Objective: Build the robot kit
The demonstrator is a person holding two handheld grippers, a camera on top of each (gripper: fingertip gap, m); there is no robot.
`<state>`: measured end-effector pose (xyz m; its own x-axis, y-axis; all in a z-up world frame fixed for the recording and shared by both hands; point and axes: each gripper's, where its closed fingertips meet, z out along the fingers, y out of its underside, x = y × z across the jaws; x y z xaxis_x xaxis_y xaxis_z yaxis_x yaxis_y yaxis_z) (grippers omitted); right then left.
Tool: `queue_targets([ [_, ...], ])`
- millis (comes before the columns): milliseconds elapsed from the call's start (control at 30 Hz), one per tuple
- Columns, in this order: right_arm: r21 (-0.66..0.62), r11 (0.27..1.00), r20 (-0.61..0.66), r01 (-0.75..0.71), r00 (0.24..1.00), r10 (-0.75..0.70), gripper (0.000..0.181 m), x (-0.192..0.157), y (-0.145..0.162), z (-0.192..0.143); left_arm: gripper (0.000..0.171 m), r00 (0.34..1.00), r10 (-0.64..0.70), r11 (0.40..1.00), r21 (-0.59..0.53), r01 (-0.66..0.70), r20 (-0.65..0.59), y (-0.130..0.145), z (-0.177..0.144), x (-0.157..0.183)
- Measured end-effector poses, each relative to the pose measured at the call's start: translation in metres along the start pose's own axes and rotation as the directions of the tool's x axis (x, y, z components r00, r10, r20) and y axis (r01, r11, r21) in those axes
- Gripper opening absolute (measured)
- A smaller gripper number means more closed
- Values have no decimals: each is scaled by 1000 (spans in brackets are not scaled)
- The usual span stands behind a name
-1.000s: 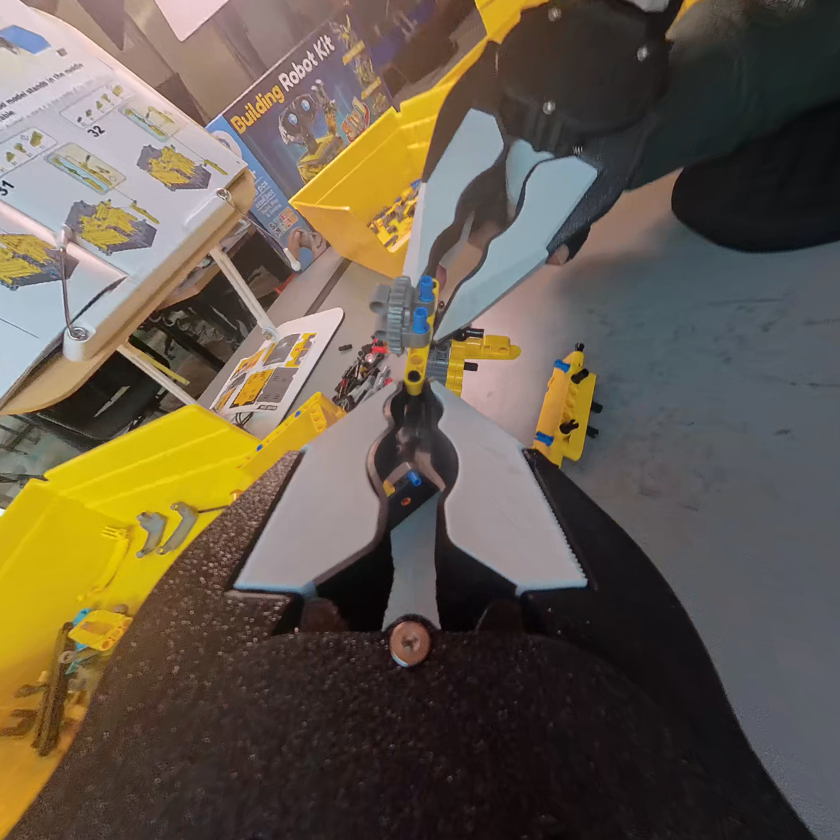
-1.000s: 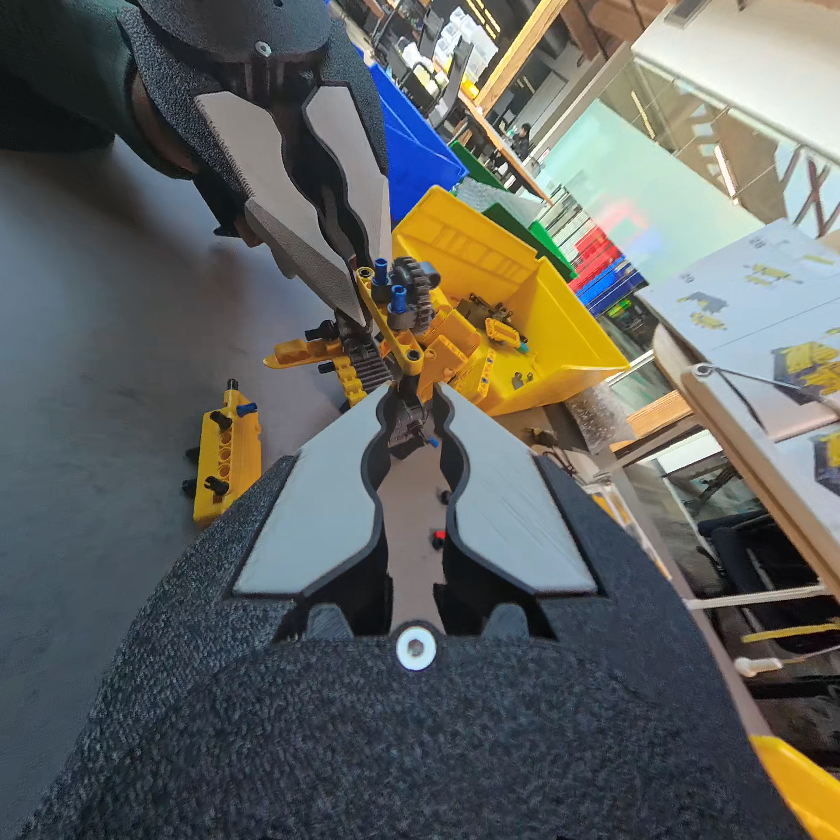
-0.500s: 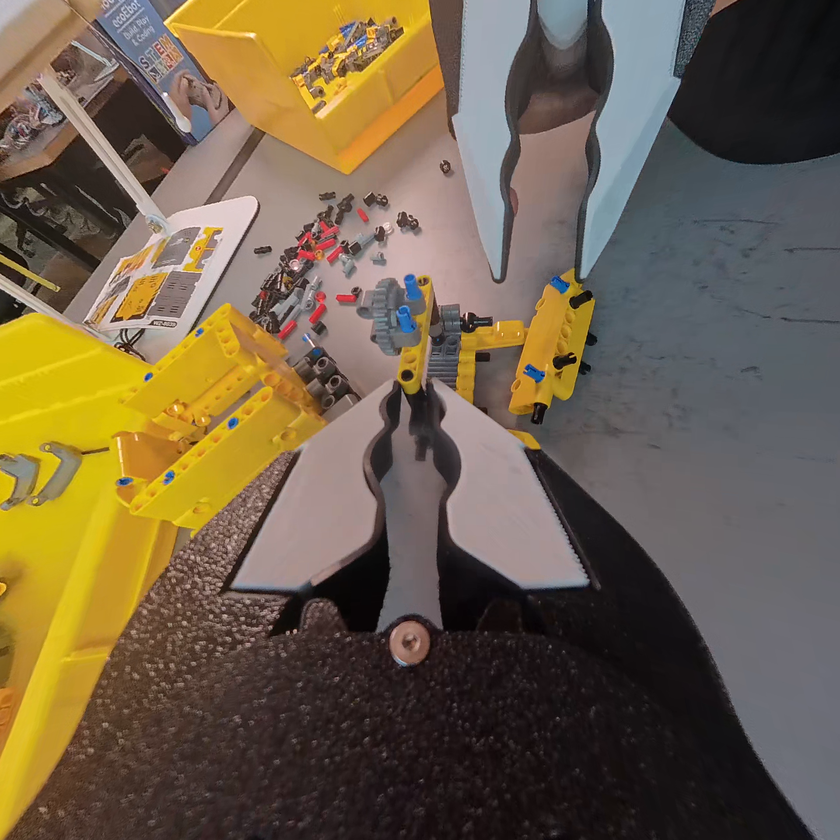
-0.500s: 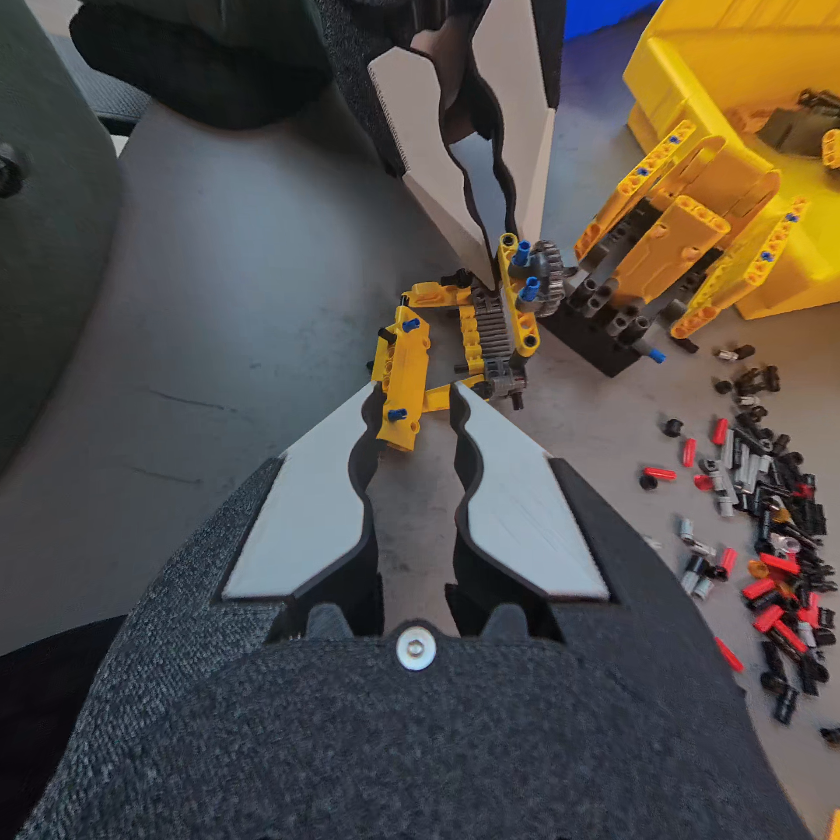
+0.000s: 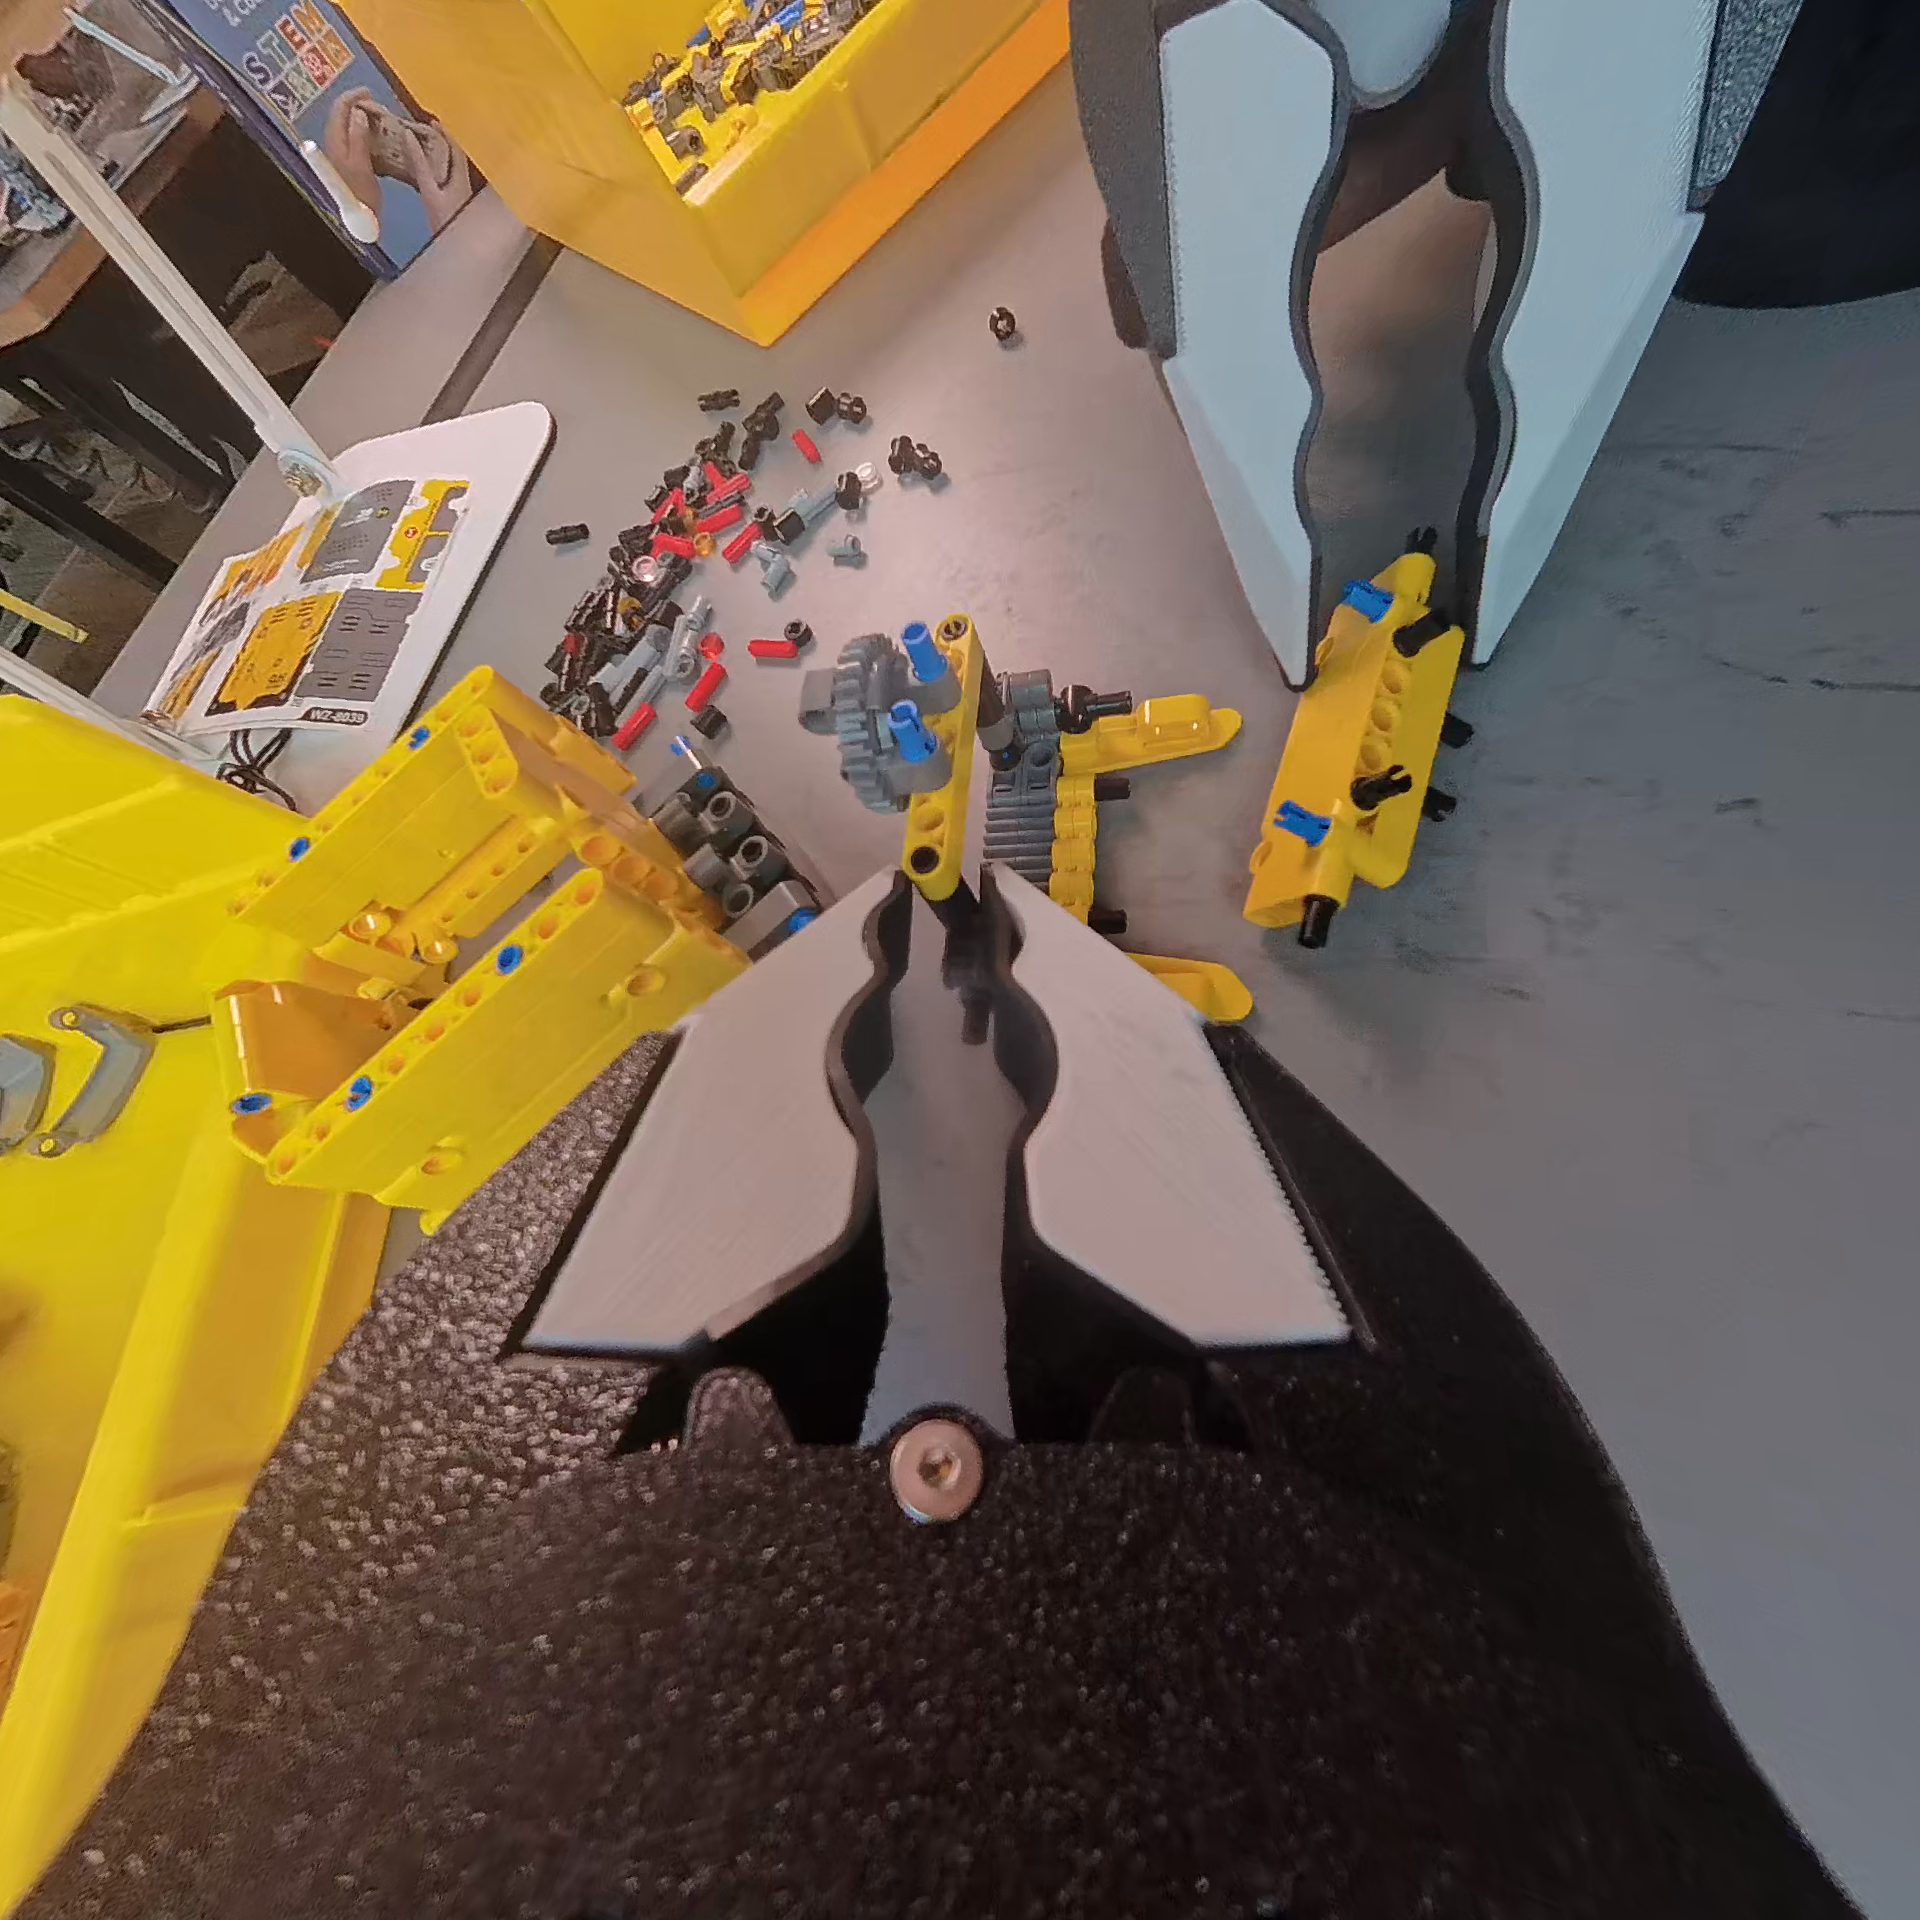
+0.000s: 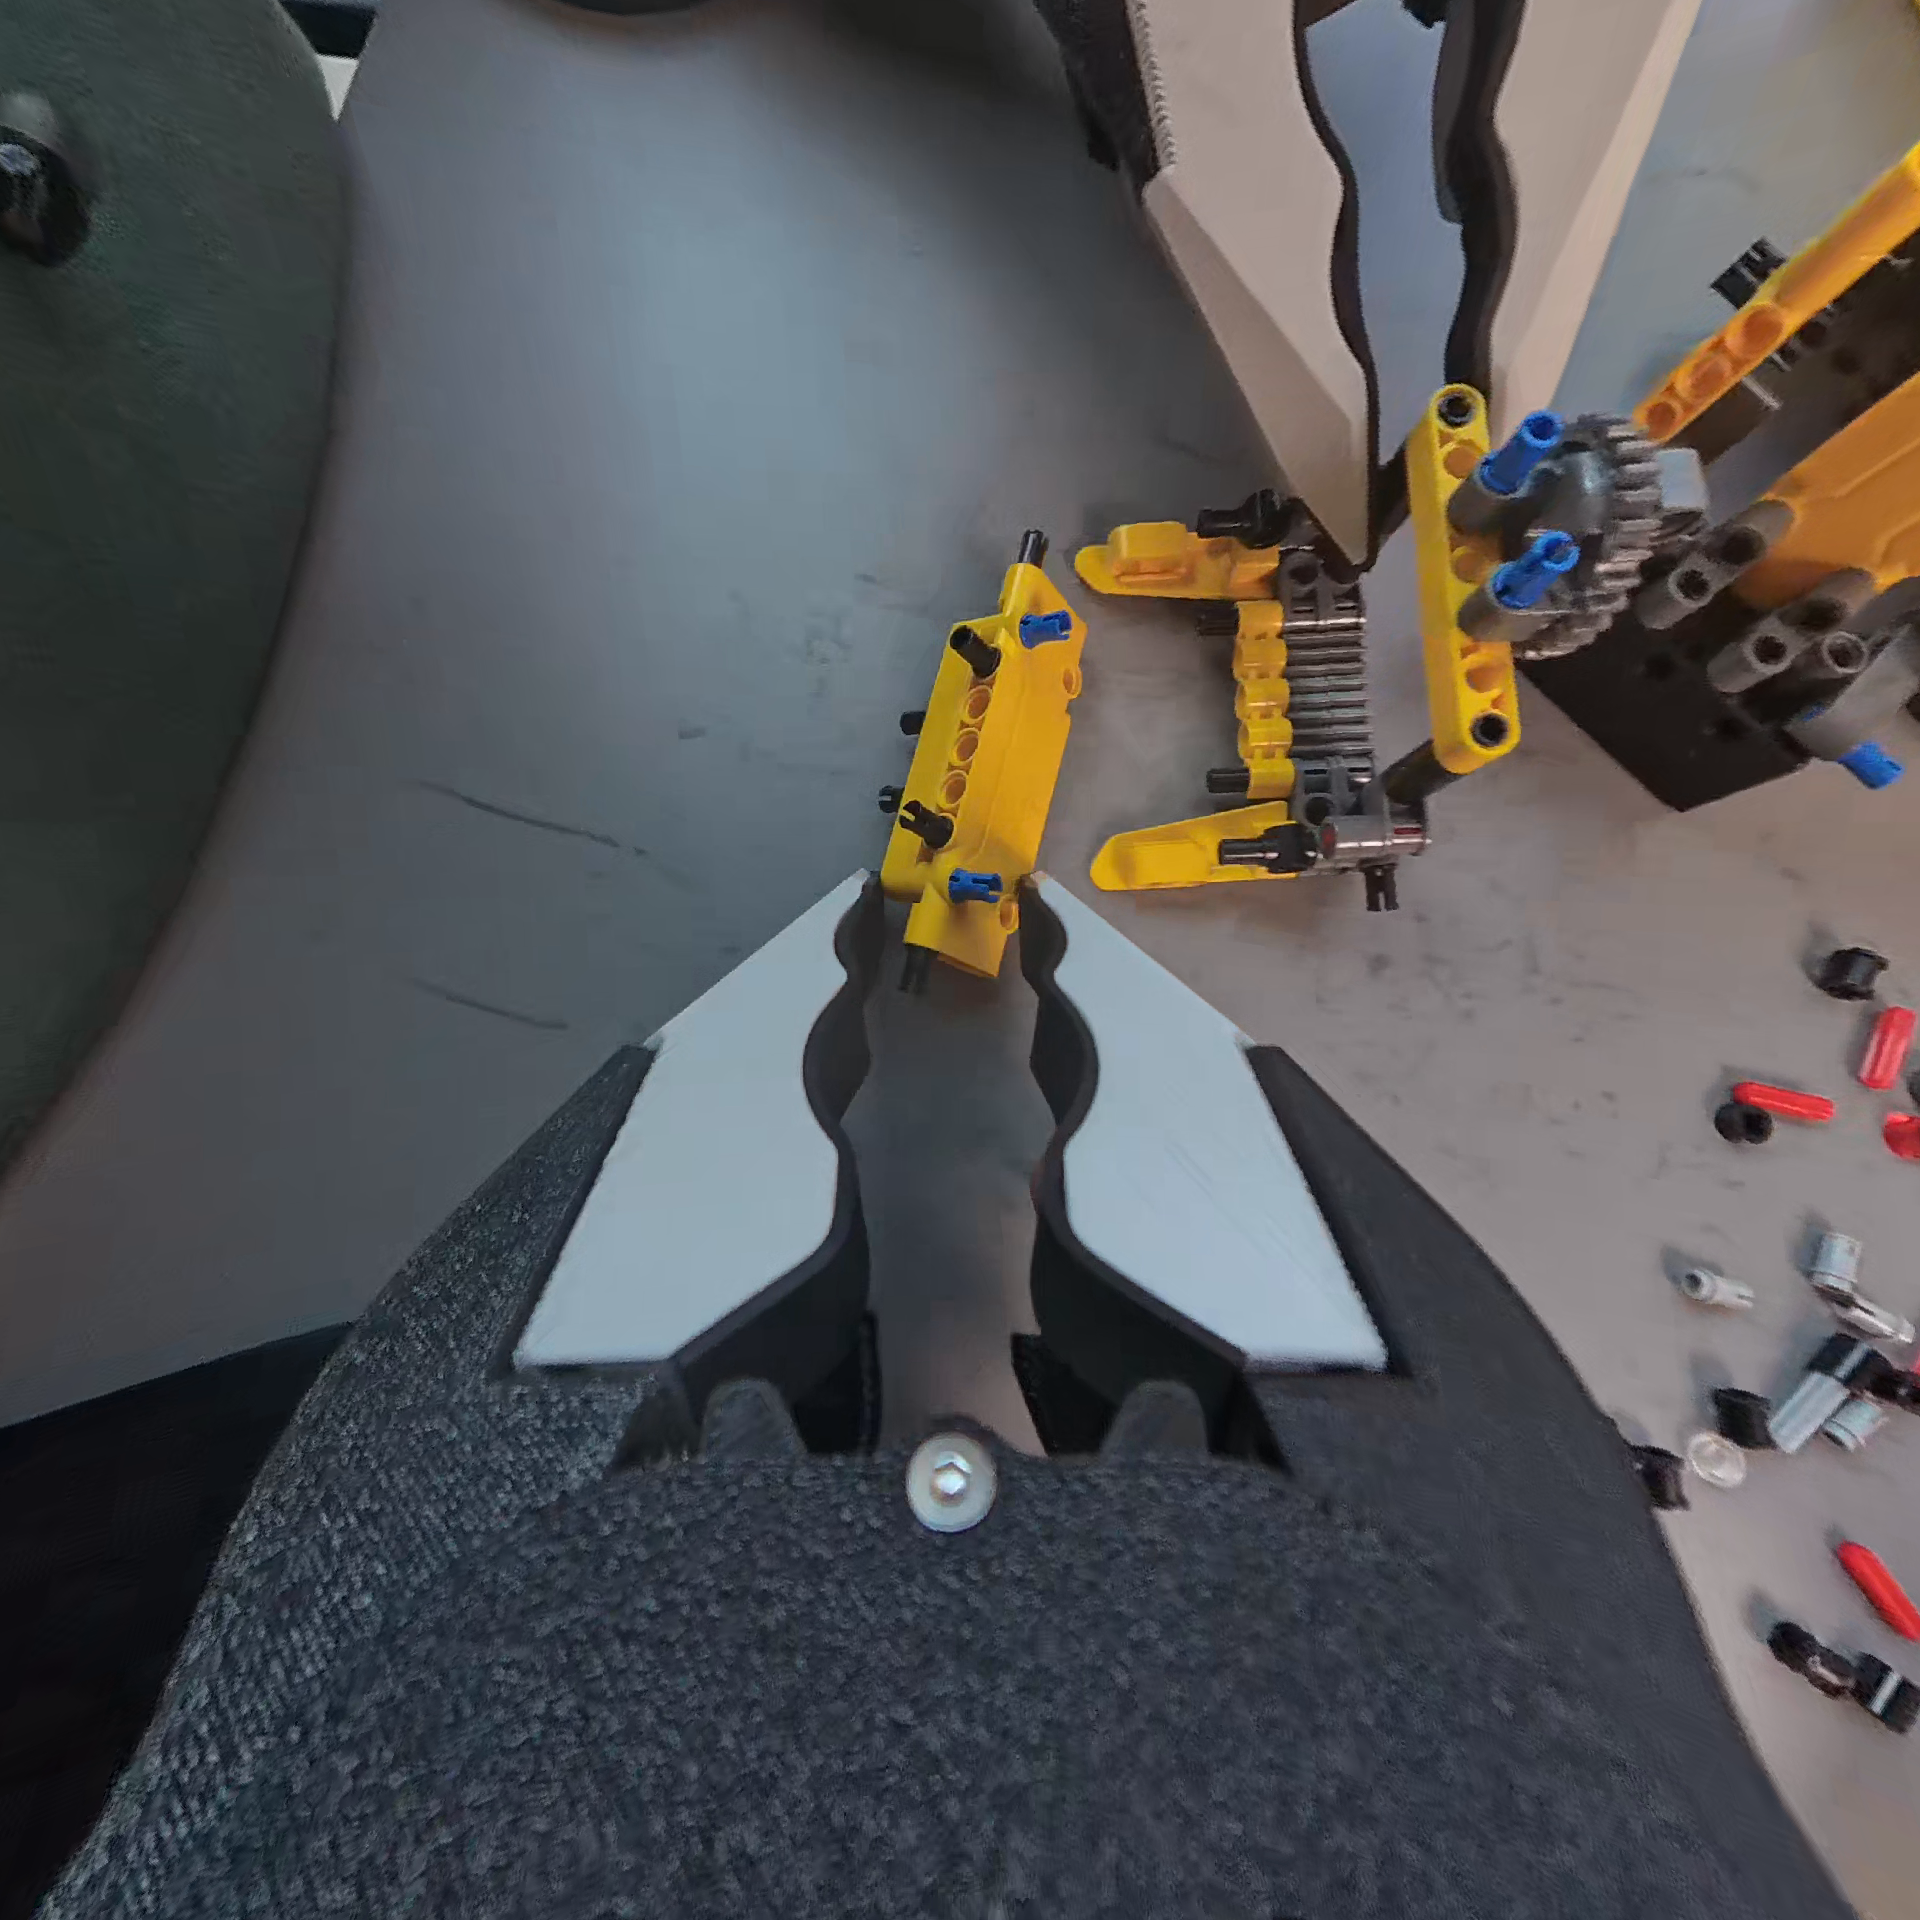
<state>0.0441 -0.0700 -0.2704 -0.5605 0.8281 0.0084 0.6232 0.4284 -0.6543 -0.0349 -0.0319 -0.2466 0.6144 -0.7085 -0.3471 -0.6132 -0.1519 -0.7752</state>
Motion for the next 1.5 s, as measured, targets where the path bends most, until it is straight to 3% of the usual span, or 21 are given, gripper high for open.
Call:
queue_targets([
  [100,57,998,75,24,997,-28,24,-17,-9,-7,13,1000,21,1000,3,-21,-16,0,0,5],
  [267,183,983,27,18,999,-23,18,-8,-29,-27,14,995,68,998,16,-67,-72,-3,0,19],
  [533,234,972,63,7,998,-23,17,-14,-33,-31,14,988,86,996,30,-83,-128,-6,-1,31],
  [800,465,884,77,-55,997,22,17,-3,-58,-65,19,976,98,995,51,-90,-192,-9,-6,44],
  [1033,533,842,76,-78,996,45,17,3,-60,-77,28,971,1,990,138,34,-241,-22,-27,36],
  [1267,660,732,62,-169,983,172,17,27,-79,-90,19,963,-91,921,347,178,-252,-67,-47,27],
  [1400,701,624,226,-344,938,263,17,32,-89,-97,9,940,-197,876,382,296,-277,-74,-50,14],
  [1500,682,566,345,-463,886,309,17,34,-91,-97,20,898,-279,828,389,404,-339,-77,-54,8],
])
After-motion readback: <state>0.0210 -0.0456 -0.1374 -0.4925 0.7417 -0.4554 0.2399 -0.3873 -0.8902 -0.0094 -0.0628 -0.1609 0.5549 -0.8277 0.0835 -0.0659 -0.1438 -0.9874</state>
